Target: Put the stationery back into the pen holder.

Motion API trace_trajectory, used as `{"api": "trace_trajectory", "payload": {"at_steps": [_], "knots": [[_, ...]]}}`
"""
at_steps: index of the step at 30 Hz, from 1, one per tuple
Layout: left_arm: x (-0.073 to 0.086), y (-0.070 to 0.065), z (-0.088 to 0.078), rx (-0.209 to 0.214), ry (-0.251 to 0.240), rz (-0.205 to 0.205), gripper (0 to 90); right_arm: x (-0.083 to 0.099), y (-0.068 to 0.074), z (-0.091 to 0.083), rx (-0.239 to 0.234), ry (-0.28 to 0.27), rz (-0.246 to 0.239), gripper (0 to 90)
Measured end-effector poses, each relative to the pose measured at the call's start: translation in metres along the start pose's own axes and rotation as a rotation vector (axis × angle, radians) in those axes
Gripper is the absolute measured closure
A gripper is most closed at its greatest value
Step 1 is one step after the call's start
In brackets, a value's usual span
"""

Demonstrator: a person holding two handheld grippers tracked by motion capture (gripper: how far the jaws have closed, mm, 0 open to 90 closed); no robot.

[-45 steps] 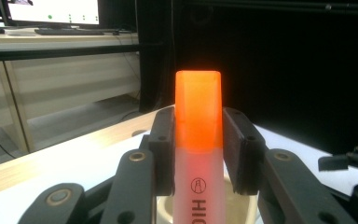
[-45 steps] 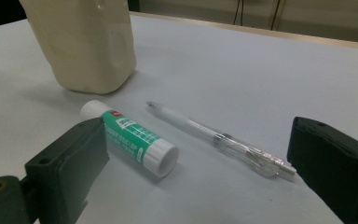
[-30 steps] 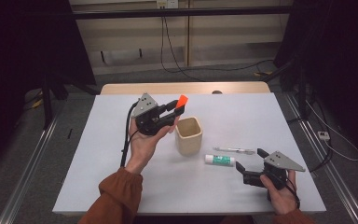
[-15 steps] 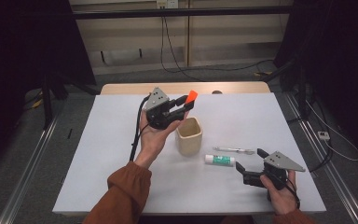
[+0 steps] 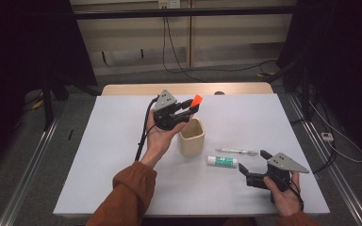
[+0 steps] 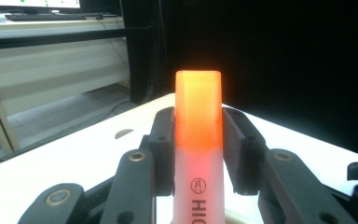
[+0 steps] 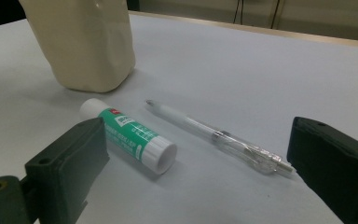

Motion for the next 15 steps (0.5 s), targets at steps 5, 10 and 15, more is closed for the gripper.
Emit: {"api": "trace_trajectory", "payload": {"at_steps": [5, 10, 15], "knots": [[0.008, 0.001, 0.002, 0.003, 0.017, 0.001, 67.0, 0.0, 0.0, 0.0, 0.001, 0.001, 0.001, 4.9], [0.015, 0.003, 0.002, 0.002, 0.037, -0.001, 66.9, 0.001, 0.0, 0.0, 0.003, 0.003, 0.001, 4.9], [0.025, 0.007, 0.004, 0.004, 0.081, -0.019, 66.7, 0.001, 0.0, 0.0, 0.0, 0.003, 0.001, 4.9]]}}
Point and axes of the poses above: each handheld gripper's, and its own axes: z roughly forward along the jaws, x roughly out of its underside, y roughly to its left, the point moved 8 cm from there along z, roughly forward along the jaws, and after that the axes turned 5 degrees about -z, right-handed, at the moved point
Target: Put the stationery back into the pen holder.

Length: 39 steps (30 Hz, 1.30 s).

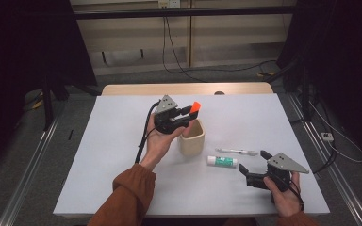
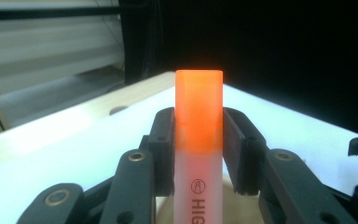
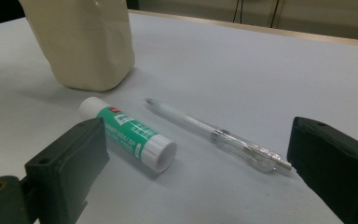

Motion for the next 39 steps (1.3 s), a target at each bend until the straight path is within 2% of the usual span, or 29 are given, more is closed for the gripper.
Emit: {"api": "trace_trajectory", "payload": {"at_steps": [4, 6, 11, 15, 17, 20, 22, 31, 35, 39], "knots": [[0.007, 0.001, 0.002, 0.009, 0.041, -0.003, 66.4, 0.0, 0.0, 0.0, -0.001, 0.0, -0.001, 4.9], [0.01, 0.002, 0.002, 0.002, 0.065, 0.011, 66.7, 0.0, 0.0, 0.0, 0.001, 0.001, -0.001, 4.9], [0.013, 0.003, 0.001, -0.005, 0.098, 0.017, 64.7, 0.0, 0.0, 0.0, 0.0, 0.001, 0.0, 4.9], [0.013, 0.005, 0.0, -0.018, 0.105, 0.018, 55.6, 0.0, 0.0, 0.0, 0.001, 0.001, -0.001, 4.9], [0.013, 0.004, 0.0, -0.018, 0.108, 0.022, 47.8, 0.0, 0.0, 0.0, 0.0, 0.002, 0.0, 4.9], [0.013, 0.003, -0.002, -0.025, 0.118, 0.034, 42.1, 0.0, 0.0, 0.001, 0.001, 0.002, 0.0, 4.9], [0.013, 0.003, -0.002, -0.023, 0.117, 0.021, 35.7, 0.0, 0.0, 0.0, 0.0, 0.002, -0.001, 4.9], [0.013, 0.009, -0.009, -0.074, 0.151, 0.024, 13.2, 0.0, 0.0, 0.001, 0.0, 0.002, 0.0, 4.9], [0.014, 0.011, -0.013, -0.087, 0.174, 0.015, 7.1, 0.0, 0.0, 0.001, -0.001, 0.004, 0.0, 4.6], [0.012, 0.015, -0.019, -0.102, 0.171, -0.008, 6.1, 0.0, 0.0, 0.001, 0.0, 0.005, -0.014, 4.5]]}}
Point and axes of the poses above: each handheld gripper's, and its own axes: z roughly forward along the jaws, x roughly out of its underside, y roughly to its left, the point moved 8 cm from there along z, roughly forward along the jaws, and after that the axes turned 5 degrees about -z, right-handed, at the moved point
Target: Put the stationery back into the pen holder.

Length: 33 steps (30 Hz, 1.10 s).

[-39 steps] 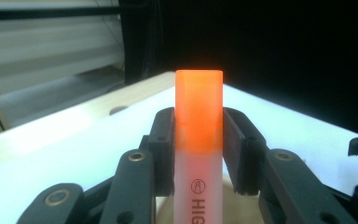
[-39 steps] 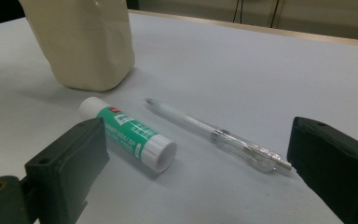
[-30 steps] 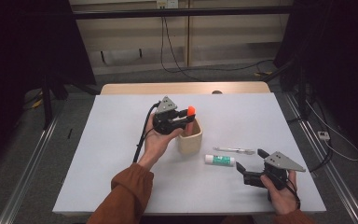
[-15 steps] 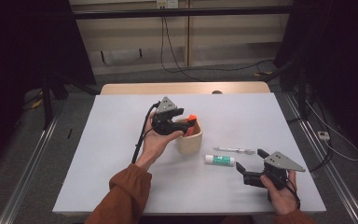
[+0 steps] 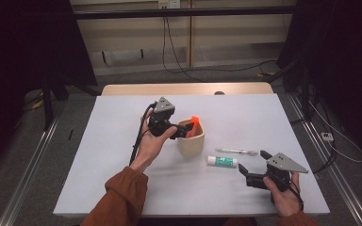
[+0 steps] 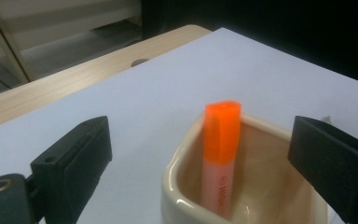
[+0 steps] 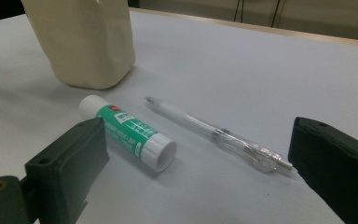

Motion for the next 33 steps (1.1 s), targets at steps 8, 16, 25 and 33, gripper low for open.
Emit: {"api": "trace_trajectory", "payload": {"at_steps": [8, 16, 25, 33], "knots": [[0.0, 0.007, -0.013, -0.013, -0.01, -0.001, 5.9, 0.001, 0.0, 0.0, -0.003, 0.007, 0.004, 4.3], [0.014, 0.013, -0.024, -0.025, 0.033, -0.004, 6.1, 0.002, 0.0, 0.001, -0.006, 0.013, 0.008, 4.3], [0.022, 0.023, -0.041, -0.029, 0.011, -0.016, 6.1, 0.003, 0.001, 0.003, -0.018, 0.029, 0.029, 4.3], [0.038, 0.028, -0.053, -0.029, 0.033, -0.05, 6.0, 0.003, 0.002, 0.003, -0.017, 0.031, 0.014, 4.5]]}}
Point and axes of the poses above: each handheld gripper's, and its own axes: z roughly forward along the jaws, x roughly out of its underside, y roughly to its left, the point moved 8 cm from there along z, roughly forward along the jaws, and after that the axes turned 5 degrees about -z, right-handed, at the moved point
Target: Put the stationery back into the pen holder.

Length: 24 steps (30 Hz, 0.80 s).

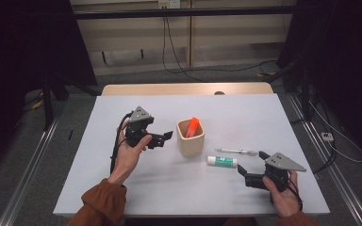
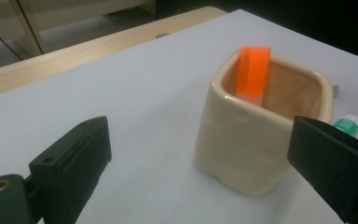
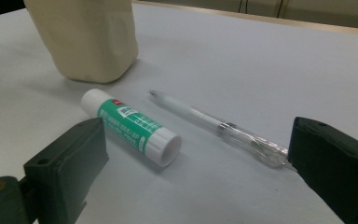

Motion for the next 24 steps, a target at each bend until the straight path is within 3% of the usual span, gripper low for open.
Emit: {"api": "trace_trajectory", "payload": {"at_steps": [2, 3, 5, 13, 17, 24], "knots": [[0.005, 0.0, -0.002, 0.021, 0.011, -0.05, 6.1, 0.0, 0.001, 0.0, -0.004, -0.001, -0.008, 4.5], [0.007, 0.002, -0.003, 0.015, 0.008, -0.051, 6.2, 0.0, 0.001, 0.0, -0.005, -0.001, -0.011, 4.5], [0.01, 0.004, -0.005, -0.002, 0.012, -0.036, 6.6, 0.0, 0.001, 0.001, -0.003, 0.0, -0.012, 4.6], [0.027, 0.007, -0.013, 0.0, 0.041, -0.028, 6.9, 0.001, 0.003, 0.001, -0.007, 0.004, -0.016, 4.8], [0.034, 0.008, -0.02, -0.015, 0.045, 0.011, 8.9, 0.001, 0.003, 0.0, -0.011, 0.008, -0.021, 5.0], [0.044, 0.008, -0.03, -0.027, 0.055, 0.022, 8.9, 0.004, 0.002, 0.0, -0.003, 0.031, -0.019, 5.2]]}}
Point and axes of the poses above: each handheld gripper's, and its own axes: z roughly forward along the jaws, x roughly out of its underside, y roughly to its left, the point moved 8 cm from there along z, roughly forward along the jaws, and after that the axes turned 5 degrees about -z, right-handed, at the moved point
